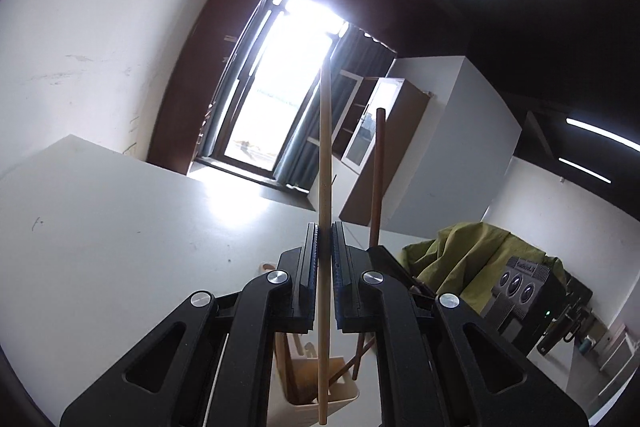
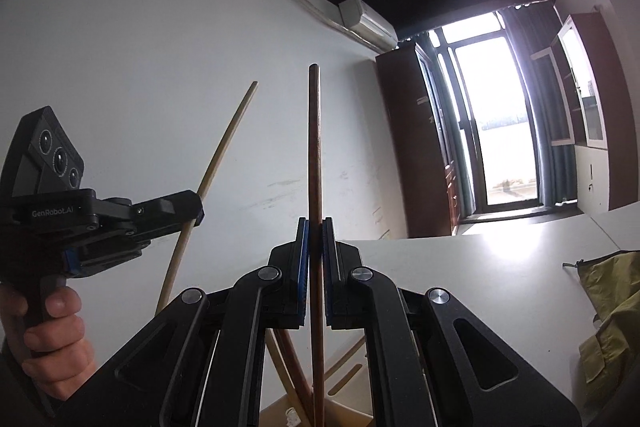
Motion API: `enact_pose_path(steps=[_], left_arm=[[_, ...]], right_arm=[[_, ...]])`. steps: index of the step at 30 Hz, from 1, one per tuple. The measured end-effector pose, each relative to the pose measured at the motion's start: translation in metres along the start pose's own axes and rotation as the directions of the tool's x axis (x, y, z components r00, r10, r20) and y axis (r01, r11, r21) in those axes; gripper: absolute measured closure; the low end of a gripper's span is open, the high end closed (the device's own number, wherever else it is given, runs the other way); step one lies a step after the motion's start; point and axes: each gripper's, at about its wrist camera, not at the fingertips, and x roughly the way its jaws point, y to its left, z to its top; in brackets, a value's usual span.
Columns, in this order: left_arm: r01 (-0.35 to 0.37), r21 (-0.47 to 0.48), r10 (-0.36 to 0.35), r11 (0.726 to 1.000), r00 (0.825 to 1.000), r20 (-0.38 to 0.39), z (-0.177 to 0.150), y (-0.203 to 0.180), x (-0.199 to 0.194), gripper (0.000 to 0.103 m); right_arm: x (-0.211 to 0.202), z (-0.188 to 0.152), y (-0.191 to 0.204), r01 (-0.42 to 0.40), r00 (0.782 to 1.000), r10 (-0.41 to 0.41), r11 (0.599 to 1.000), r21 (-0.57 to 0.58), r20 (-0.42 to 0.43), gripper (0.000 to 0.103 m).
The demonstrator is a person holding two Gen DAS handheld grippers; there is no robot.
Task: Organize utensils
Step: 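Lower both held chopsticks into the white holder and open both tools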
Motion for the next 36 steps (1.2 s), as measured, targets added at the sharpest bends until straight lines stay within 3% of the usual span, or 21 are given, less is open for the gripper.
enact_pose_path(steps=[2, 5, 12, 17, 26, 29, 36], left_arm=[[0.044, 0.009, -0.044, 0.999, 0.997, 0.056, -0.012, -0.009, 0.01, 0.097], [0.033, 0.021, -0.035, 0.999, 0.994, 0.101, -0.027, -0.012, 0.024, 0.097], [0.002, -0.053, 0.006, 0.999, 0.989, 0.149, -0.048, 0.007, 0.024, 0.097], [0.002, -0.037, 0.003, 0.999, 0.991, 0.135, -0.061, 0.01, 0.031, 0.097], [-0.021, 0.062, 0.015, 0.998, 0.996, 0.092, -0.081, 0.023, 0.034, 0.097], [-0.047, 0.133, 0.037, 0.99, 0.996, 0.081, -0.087, 0.022, 0.03, 0.097], [-0.06, 0.197, 0.057, 0.979, 0.998, 0.021, -0.094, 0.02, 0.024, 0.097]], right_arm=[[-0.004, -0.007, -0.007, -0.001, 1.0, 0.001, 1.0, 0.014, 0.026, 0.096], [-0.008, -0.009, -0.019, -0.028, 0.999, 0.025, 0.998, 0.052, 0.048, 0.096], [-0.021, -0.018, -0.005, -0.029, 0.989, 0.031, 0.999, -0.016, 0.145, 0.096], [-0.024, -0.031, 0.007, -0.009, 0.987, 0.019, 0.998, -0.066, 0.161, 0.096], [-0.037, -0.045, 0.006, 0.003, 0.995, 0.007, 0.996, -0.092, 0.103, 0.096], [-0.045, -0.046, 0.008, 0.014, 0.994, -0.002, 0.994, -0.11, 0.109, 0.096], [-0.055, -0.055, 0.015, 0.019, 0.999, -0.013, 0.992, -0.122, 0.043, 0.096]])
